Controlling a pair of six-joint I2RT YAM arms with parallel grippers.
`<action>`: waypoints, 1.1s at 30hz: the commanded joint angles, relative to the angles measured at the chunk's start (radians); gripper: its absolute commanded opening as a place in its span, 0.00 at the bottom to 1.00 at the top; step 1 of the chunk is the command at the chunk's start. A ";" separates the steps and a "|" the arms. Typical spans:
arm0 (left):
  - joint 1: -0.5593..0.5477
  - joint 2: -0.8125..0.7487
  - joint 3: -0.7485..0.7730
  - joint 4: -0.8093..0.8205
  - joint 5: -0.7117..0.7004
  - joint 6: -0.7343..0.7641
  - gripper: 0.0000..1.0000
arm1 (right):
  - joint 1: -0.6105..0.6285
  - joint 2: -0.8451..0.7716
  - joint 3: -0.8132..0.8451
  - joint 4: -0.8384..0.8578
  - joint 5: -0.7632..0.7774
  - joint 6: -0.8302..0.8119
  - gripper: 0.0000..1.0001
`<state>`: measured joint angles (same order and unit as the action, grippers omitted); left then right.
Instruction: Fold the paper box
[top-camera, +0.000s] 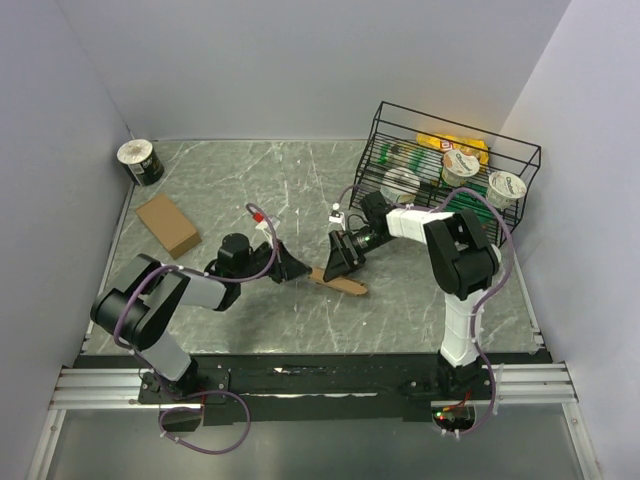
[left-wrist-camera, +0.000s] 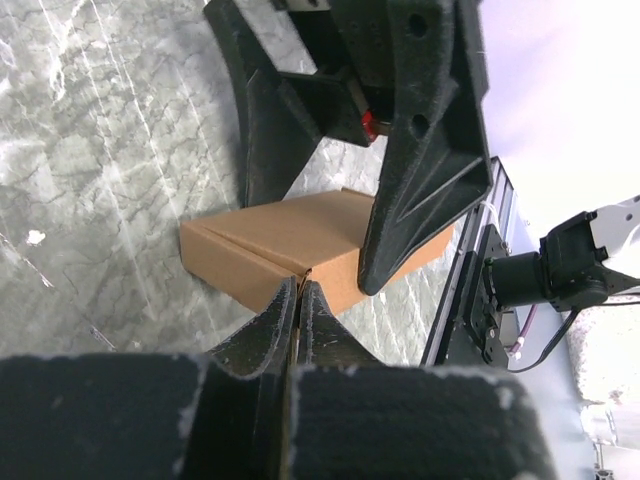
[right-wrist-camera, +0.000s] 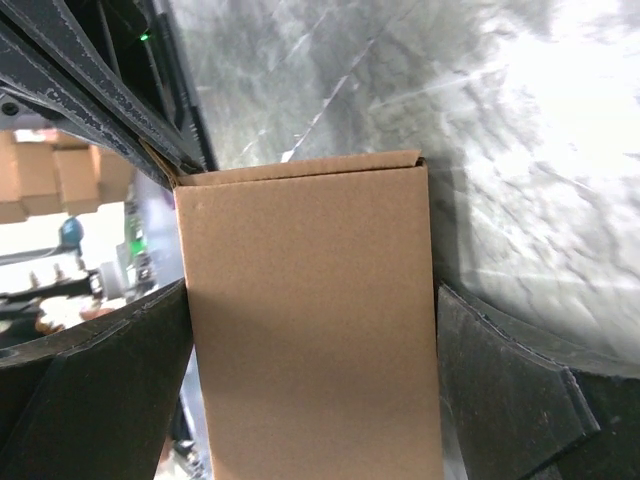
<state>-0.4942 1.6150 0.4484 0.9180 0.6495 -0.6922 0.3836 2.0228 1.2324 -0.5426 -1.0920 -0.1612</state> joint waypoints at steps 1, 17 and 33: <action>-0.004 -0.015 0.053 -0.056 0.024 0.010 0.01 | -0.037 -0.108 -0.022 0.104 0.107 0.035 1.00; -0.004 -0.049 0.096 -0.159 0.056 0.030 0.01 | -0.063 -0.219 -0.160 0.375 0.230 0.209 1.00; -0.004 -0.121 0.084 -0.238 0.065 0.056 0.01 | -0.143 -0.249 -0.240 0.540 0.300 0.377 1.00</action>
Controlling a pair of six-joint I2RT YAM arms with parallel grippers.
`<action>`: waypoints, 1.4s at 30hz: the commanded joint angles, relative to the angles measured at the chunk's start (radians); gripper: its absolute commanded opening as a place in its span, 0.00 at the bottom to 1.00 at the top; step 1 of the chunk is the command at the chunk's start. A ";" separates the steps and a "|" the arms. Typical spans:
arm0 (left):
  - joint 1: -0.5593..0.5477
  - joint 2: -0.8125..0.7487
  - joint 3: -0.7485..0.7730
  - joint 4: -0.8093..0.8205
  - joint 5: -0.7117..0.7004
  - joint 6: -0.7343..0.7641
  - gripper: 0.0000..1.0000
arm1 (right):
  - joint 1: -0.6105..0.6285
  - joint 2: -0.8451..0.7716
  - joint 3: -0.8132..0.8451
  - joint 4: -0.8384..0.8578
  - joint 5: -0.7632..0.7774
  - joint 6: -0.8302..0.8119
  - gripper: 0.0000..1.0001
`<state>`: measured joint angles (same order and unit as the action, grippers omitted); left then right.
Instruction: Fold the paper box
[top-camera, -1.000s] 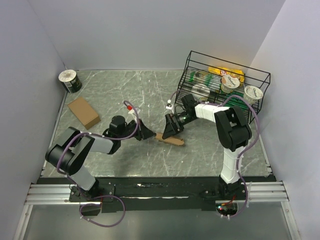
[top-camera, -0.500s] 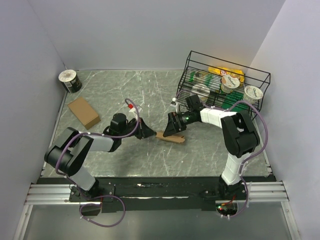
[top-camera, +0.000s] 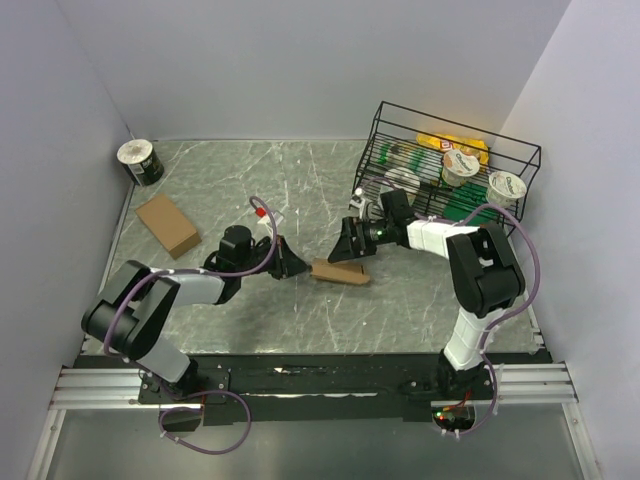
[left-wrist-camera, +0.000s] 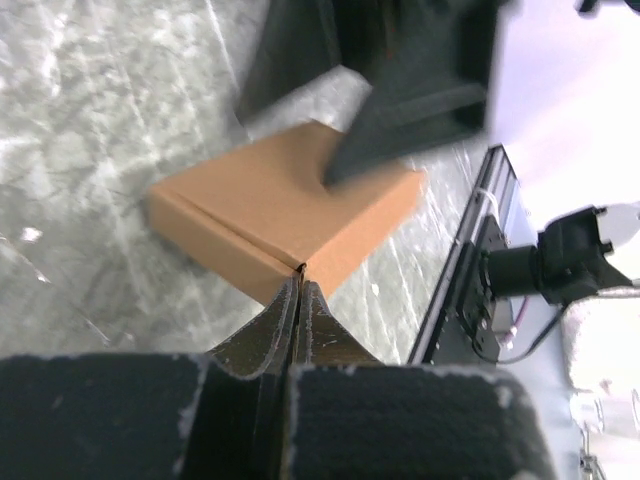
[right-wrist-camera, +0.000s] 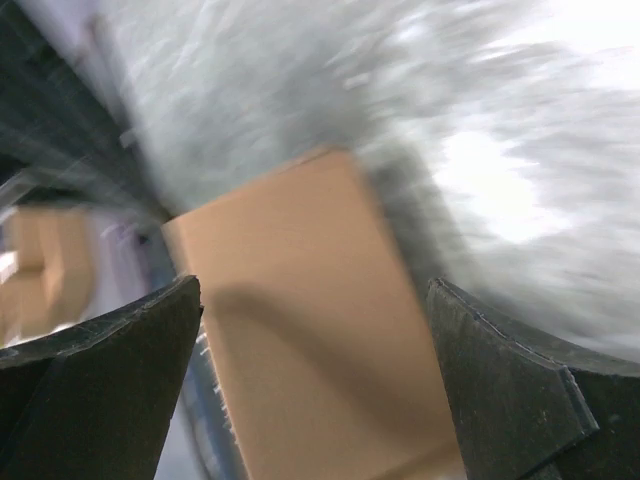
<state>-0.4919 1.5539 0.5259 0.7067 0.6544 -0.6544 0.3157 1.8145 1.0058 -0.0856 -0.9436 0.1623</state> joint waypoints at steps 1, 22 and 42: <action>-0.007 -0.067 0.006 -0.036 0.059 0.018 0.01 | -0.081 -0.041 -0.013 0.080 0.157 0.060 1.00; 0.075 -0.003 0.206 -0.538 0.096 0.070 0.01 | 0.212 -0.524 -0.179 -0.013 0.517 -0.406 1.00; 0.079 0.026 0.309 -0.671 0.106 0.127 0.01 | 0.513 -0.278 -0.050 -0.143 0.853 -0.633 0.99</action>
<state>-0.4171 1.5780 0.8070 0.0387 0.7425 -0.5381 0.8188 1.4960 0.8928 -0.1913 -0.1455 -0.4446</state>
